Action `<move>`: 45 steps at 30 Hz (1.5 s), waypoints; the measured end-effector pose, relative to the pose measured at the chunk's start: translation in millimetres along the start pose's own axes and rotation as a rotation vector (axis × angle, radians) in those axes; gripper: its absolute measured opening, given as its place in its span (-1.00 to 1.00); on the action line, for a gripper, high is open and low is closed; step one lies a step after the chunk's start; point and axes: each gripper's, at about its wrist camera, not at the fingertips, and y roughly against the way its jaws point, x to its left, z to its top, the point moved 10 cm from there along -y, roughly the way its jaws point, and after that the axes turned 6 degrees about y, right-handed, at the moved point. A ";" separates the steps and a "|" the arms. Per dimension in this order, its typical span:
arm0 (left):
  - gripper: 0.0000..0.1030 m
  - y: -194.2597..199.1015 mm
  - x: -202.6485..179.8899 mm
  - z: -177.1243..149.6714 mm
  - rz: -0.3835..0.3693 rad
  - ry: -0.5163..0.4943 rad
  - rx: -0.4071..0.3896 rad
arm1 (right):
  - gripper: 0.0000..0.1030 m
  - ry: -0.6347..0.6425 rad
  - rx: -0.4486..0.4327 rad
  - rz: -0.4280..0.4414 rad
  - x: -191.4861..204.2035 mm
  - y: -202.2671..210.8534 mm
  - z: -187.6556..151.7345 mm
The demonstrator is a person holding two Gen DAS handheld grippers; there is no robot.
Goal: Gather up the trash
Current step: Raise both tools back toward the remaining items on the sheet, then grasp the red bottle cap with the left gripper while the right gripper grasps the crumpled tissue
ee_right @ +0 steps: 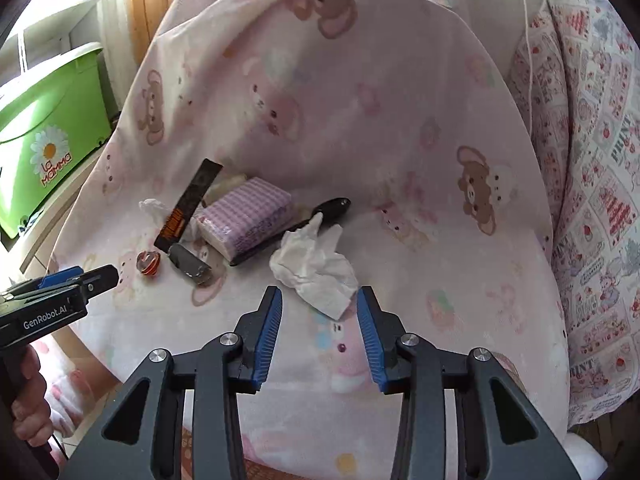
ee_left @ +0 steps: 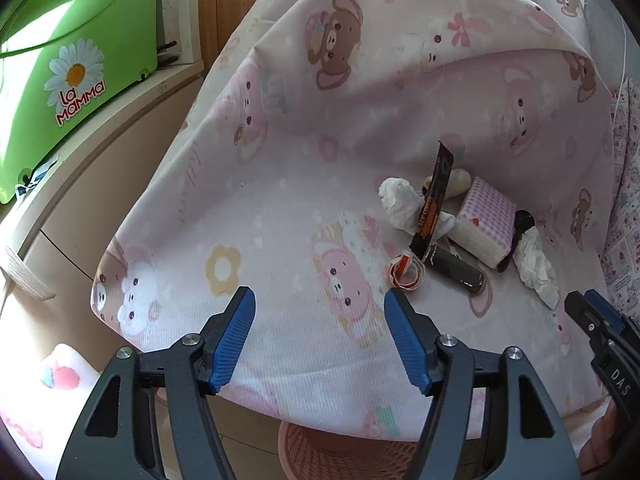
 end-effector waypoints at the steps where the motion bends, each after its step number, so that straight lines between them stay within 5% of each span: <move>1: 0.37 -0.2 0.7 -1.2 0.012 -0.015 -0.012 | -0.02 -0.023 0.000 -0.002 -5.9 -0.7 -0.3; 10: 0.38 -3.1 -18.0 -15.4 -0.059 -0.076 -0.005 | 0.11 -0.057 0.017 -0.024 -17.5 -7.8 -2.6; 14: -0.04 1.7 -38.3 -9.4 -0.128 -0.098 -0.020 | 0.21 -0.021 0.006 -0.039 -12.9 -6.9 -0.2; 18: -0.08 -0.4 -57.5 -7.0 -0.191 -0.118 -0.016 | 0.26 0.009 -0.015 -0.054 -9.7 -4.2 4.7; 22: -0.30 -12.5 -63.0 -1.6 -0.156 -0.137 -0.018 | 0.27 -0.002 -0.022 -0.038 -10.1 -3.8 7.7; 25: -0.67 -20.3 -60.7 -0.9 -0.147 -0.124 -0.005 | 0.33 -0.012 -0.021 -0.033 -12.5 -5.2 9.0; 39: -1.00 11.9 -35.2 5.5 -0.175 -0.087 -0.052 | 0.43 0.088 -0.004 0.010 16.8 -34.3 27.8; 41: -1.00 15.1 -33.2 7.5 -0.184 -0.081 -0.056 | 0.36 0.091 0.007 0.007 19.4 -40.2 26.7; 45: -0.99 12.9 -32.6 7.1 -0.196 -0.083 -0.042 | -0.27 0.086 0.021 0.064 26.2 -46.6 21.3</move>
